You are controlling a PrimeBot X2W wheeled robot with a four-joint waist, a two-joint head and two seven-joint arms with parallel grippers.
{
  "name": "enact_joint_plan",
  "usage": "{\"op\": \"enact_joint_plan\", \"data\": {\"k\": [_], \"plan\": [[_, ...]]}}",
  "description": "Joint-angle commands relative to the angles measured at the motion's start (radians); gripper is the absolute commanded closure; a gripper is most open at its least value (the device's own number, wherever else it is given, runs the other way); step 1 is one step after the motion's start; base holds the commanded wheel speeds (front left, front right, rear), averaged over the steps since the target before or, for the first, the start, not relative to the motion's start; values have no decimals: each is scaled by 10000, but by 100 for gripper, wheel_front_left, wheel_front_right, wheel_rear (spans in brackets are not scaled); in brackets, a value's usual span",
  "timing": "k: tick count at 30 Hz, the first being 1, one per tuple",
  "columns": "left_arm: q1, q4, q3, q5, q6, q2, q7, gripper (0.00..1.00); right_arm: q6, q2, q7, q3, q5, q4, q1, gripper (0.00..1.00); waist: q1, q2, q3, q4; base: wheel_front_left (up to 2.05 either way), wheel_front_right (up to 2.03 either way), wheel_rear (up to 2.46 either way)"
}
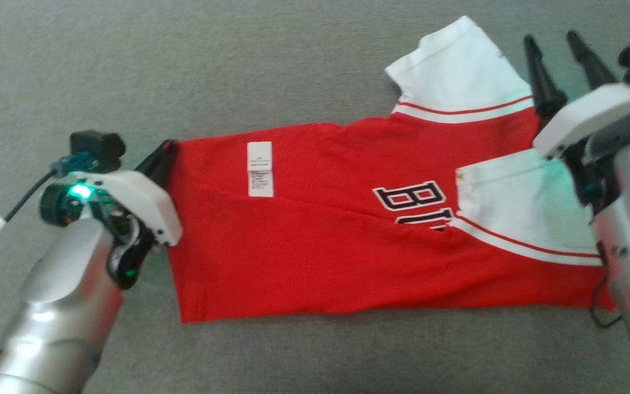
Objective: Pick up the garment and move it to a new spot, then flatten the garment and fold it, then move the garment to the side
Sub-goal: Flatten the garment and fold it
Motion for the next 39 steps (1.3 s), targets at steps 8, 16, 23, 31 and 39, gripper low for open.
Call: {"op": "enact_joint_plan", "data": {"k": [8,16,23,31,39], "plan": [[-896,-554,-779,-426,16,-388,-1100,100,-9,-653,1560,530,-998,1704,-1938,0,-1,0,537,1444,0,0,0],[-1195,-453,-1678,-843,16,-667,-1736,100,-9,-684,1966,503,-1761,3211,-2621,0,-1,0,753,2010,0,0,0],[-1475,-152,-2107,-1159,16,-693,-2401,100,-9,-871,1397,398,-1896,3755,-2888,100,-1,0,777,2056,0,0,0],[-1938,364,-1786,-812,202,-605,-3813,100,-9,-890,-912,-666,-2330,4132,-3199,100,-1,0,505,1814,0,0,0],[-1204,-482,-540,465,545,-496,-4014,100,-9,-541,-2537,-879,-2119,4074,-2702,100,-1,0,-238,1219,0,0,0]]}}
